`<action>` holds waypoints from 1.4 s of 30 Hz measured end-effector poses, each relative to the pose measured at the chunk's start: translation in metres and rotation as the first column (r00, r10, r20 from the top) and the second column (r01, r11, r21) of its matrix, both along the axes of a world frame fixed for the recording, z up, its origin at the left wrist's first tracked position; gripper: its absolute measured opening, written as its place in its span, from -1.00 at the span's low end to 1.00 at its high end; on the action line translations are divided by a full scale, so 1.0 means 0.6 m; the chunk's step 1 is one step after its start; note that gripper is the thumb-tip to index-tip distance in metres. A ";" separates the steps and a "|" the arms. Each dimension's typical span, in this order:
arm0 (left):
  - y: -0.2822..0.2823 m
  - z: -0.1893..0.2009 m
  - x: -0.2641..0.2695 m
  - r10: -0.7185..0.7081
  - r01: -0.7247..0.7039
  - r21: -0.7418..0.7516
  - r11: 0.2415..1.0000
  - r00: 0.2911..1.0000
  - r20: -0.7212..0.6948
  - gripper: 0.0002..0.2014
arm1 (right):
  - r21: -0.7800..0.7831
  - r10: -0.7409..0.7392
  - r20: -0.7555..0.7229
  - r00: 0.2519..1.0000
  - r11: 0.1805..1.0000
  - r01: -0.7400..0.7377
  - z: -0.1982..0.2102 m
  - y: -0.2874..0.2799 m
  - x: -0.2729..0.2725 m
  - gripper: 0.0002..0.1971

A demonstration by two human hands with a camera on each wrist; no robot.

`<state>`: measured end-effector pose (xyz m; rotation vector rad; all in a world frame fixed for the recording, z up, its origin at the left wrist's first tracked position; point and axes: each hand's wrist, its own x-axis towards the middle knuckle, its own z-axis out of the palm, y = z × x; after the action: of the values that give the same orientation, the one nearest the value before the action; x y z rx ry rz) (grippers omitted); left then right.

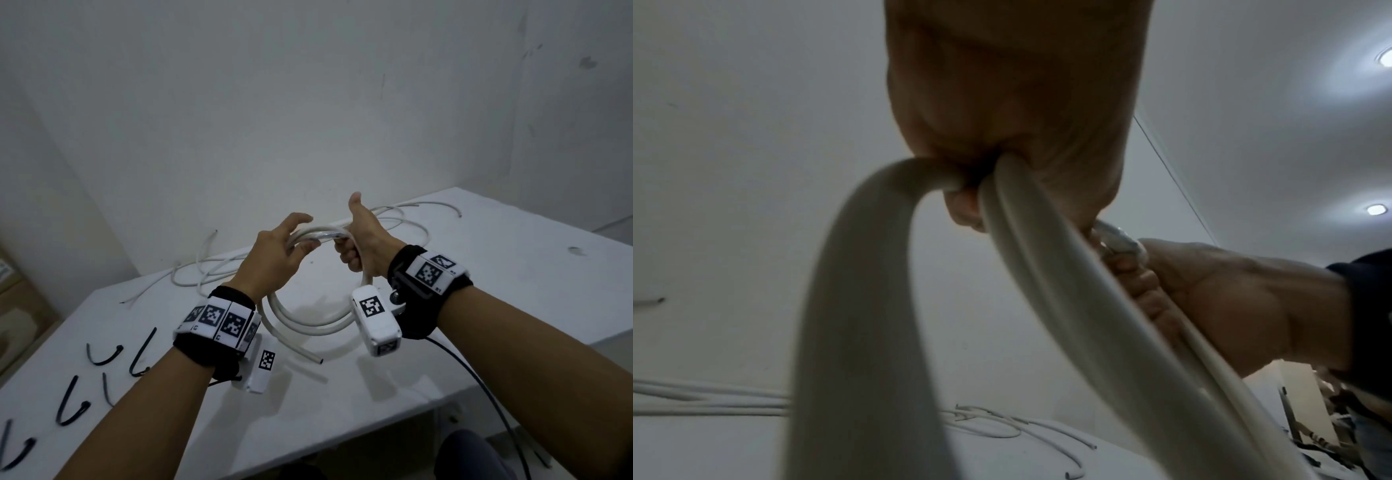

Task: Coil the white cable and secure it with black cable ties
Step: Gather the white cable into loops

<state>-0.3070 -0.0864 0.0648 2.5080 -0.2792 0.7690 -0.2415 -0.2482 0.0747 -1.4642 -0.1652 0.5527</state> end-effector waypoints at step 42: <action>-0.003 0.009 -0.005 0.319 -0.283 -0.381 0.880 0.947 0.033 -0.78 | 0.657 0.176 -0.463 0.869 0.726 0.203 -0.106 0.043 -0.078 -0.71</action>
<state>-0.3103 -0.0885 0.0703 2.1766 0.2194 0.9635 -0.2880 -0.2224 0.0110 -0.5468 0.0566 0.7413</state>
